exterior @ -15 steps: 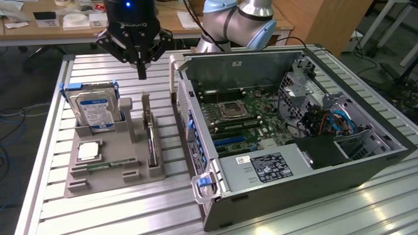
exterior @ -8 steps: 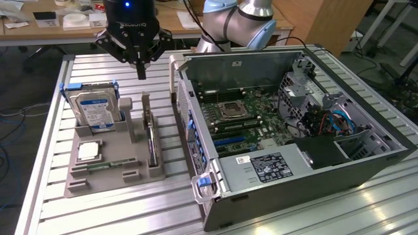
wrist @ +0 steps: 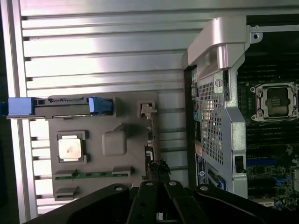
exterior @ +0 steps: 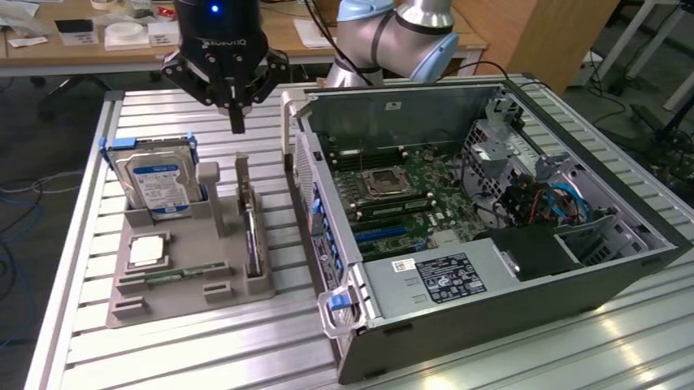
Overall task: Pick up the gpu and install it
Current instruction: 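Reach for the gpu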
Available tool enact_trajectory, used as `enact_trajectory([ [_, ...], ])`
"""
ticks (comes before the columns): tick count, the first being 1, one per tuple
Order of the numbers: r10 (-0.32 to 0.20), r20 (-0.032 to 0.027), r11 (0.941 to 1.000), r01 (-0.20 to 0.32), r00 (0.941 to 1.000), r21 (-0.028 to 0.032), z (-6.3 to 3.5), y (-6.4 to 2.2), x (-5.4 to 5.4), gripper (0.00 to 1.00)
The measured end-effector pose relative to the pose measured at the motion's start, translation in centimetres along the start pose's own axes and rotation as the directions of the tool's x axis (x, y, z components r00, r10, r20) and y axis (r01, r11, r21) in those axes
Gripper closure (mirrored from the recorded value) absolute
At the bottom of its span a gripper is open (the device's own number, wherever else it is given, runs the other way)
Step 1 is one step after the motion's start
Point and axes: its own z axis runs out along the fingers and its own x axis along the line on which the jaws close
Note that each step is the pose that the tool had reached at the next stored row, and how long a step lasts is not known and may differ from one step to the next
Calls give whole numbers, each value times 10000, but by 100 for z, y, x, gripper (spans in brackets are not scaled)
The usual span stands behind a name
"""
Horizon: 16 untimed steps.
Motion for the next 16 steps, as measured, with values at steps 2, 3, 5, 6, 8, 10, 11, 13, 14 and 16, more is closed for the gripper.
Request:
enact_trajectory([
  [2,0,0,10000,0,10000,0,-1,-36,-3,89],
  [3,0,0,10000,0,10000,0,-2,-55,-5,89],
  [5,-1,0,10000,1,10000,0,-4,-99,-8,89],
  [6,-1,0,10000,1,10000,0,-5,-121,-10,89],
  [8,-1,1,10000,1,10000,0,-7,-170,-14,89],
  [10,-1,0,10000,1,10000,0,-9,-215,-17,89],
  [11,0,0,10000,0,10000,0,-10,-232,-18,89],
  [13,-1,0,10000,1,10000,1,-11,-256,-21,89],
  [14,-1,0,10000,1,10000,0,-11,-263,-23,89],
  [16,-1,0,10000,1,10000,0,-10,-277,-26,89],
])
